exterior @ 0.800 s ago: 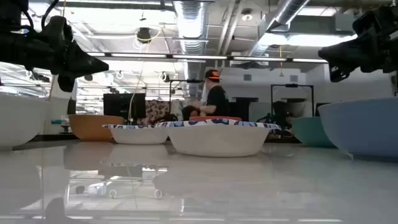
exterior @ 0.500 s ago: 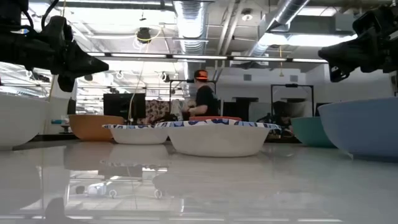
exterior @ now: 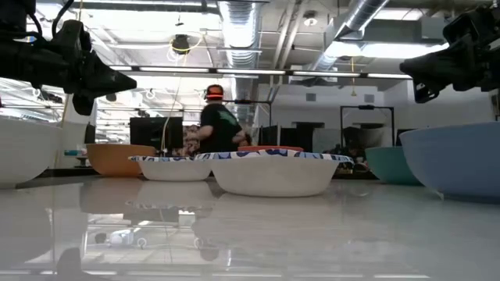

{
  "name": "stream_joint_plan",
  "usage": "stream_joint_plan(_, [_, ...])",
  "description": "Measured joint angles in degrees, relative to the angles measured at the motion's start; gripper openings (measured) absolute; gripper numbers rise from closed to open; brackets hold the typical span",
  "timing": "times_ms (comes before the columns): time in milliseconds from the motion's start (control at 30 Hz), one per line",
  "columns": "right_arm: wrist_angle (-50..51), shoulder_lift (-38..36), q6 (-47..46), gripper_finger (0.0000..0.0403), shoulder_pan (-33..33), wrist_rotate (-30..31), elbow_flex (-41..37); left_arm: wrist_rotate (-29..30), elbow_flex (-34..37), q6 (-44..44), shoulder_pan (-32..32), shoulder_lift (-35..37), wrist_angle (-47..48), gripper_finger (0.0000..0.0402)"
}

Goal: Nest bowls inside each other

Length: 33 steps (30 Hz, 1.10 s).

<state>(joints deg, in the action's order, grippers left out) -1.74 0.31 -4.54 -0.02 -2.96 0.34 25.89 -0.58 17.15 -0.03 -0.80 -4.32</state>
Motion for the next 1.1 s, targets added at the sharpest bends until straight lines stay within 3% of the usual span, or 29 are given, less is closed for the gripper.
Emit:
stream_joint_plan(833, [0.0, 0.0, 0.0, 0.0066, 0.0, 0.0, 0.0, 0.0, 0.0, -0.1, 0.0, 0.0, 0.0, 0.0000])
stream_joint_plan(1100, [-0.5, 0.0, 5.5, 0.0066, -0.5, 0.8, 0.0, 0.0, 0.0, 0.8, 0.0, 0.0, 0.0, 0.0000])
